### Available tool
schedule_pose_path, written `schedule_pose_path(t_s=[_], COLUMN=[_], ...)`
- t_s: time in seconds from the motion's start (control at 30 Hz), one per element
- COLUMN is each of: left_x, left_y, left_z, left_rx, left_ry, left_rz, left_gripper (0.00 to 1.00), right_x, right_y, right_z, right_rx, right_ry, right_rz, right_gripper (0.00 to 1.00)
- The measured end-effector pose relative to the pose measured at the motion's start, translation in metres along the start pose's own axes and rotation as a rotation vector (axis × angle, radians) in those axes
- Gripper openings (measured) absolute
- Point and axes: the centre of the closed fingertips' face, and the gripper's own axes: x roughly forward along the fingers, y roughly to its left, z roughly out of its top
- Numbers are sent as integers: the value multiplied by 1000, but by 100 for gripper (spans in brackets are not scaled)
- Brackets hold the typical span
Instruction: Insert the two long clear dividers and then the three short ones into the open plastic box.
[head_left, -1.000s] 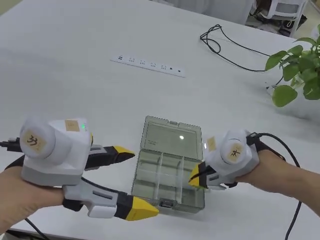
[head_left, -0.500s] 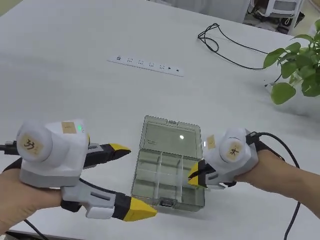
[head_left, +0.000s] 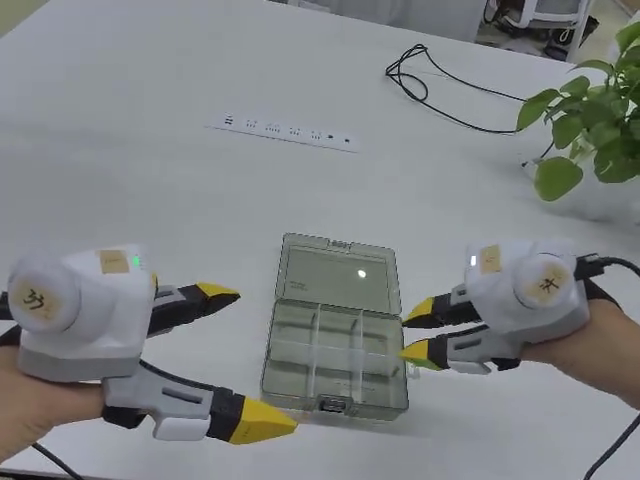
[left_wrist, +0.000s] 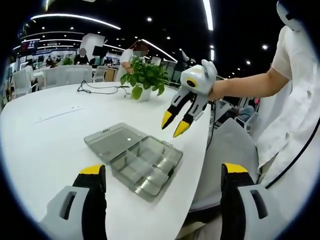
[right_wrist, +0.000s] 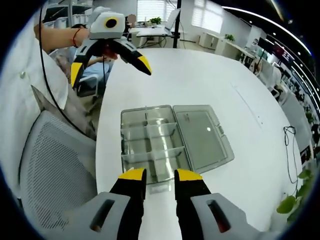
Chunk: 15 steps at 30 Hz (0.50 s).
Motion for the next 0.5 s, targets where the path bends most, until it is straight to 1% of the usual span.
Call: schedule_pose_path(t_s=[0.1, 0.2, 0.23, 0.33, 0.5], left_x=[-2, -4, -5, -6, -8], left_y=[2, 4, 4, 5, 8], left_z=[-1, -1, -1, -3, -5], left_rx=[3, 14, 12, 25, 34], left_ry=[5, 8, 11, 23, 34], left_rz=[5, 7, 8, 10, 19], left_gripper=[99, 99, 100, 100, 100], right_x=[-14, -22, -28, -38, -48], right_y=[2, 2, 3, 5, 5], right_z=[-3, -7, -9, -13, -20], right_rx=[45, 66, 87, 118, 171], right_ry=[-35, -49, -61, -90, -128], right_rz=[-29, -50, -62, -88, -123], right_gripper=[28, 33, 35, 40, 46])
